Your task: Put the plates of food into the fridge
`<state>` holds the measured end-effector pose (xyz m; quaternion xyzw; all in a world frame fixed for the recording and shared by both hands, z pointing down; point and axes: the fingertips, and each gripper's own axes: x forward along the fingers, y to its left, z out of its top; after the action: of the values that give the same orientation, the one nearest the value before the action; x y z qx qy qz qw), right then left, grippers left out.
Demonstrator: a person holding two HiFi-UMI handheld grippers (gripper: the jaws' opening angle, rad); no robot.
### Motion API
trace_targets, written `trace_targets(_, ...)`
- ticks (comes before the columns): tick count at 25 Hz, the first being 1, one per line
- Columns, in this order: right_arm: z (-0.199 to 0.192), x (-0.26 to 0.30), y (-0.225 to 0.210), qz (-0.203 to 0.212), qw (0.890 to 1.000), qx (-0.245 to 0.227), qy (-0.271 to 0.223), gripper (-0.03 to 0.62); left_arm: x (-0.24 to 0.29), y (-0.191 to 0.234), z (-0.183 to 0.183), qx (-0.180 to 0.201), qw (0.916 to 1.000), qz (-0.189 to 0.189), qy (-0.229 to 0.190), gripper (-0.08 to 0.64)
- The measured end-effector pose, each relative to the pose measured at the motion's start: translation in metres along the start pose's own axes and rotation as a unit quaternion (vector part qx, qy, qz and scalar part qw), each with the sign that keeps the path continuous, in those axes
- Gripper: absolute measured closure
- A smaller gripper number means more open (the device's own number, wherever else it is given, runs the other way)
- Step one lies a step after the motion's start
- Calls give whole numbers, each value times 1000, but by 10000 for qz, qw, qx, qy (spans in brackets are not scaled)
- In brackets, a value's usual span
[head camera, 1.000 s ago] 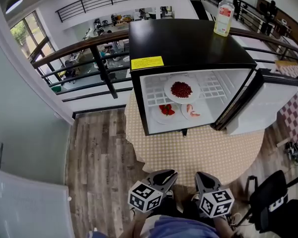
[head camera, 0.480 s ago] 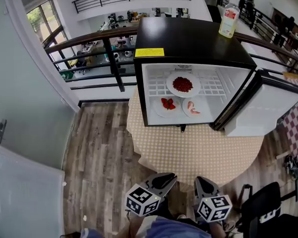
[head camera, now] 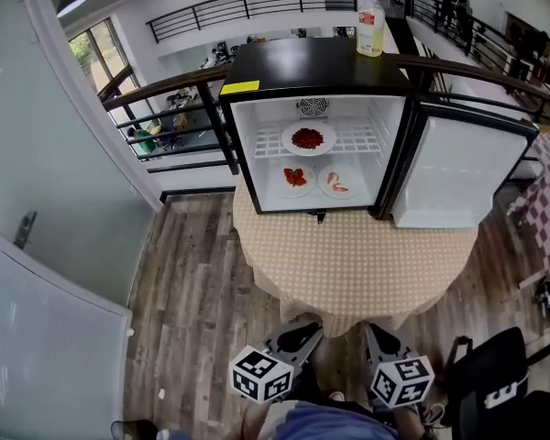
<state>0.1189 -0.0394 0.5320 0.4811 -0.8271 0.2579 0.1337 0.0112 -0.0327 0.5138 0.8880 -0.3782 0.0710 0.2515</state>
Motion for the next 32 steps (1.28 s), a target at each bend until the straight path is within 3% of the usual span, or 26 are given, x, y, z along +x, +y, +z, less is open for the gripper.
trace_targets(9, -42, -63, -5, 442, 9990, -61, 44, 577, -36, -74, -45, -193, 9984, 504, -181, 503)
trace_targets(16, -52, -84, 22, 893, 9955, -302, -29, 577, -64, -102, -52, 18, 9961, 817, -325, 503)
trace_targets(24, -46, -102, 52, 1162, 9916, -520, -250, 577, -88, -126, -45, 344, 9944, 857, -508, 503)
trace_targets(32, -74, -112, 82, 1111, 9923, -519, -172, 577, -116, -137, -64, 410, 9958, 676, -457, 503)
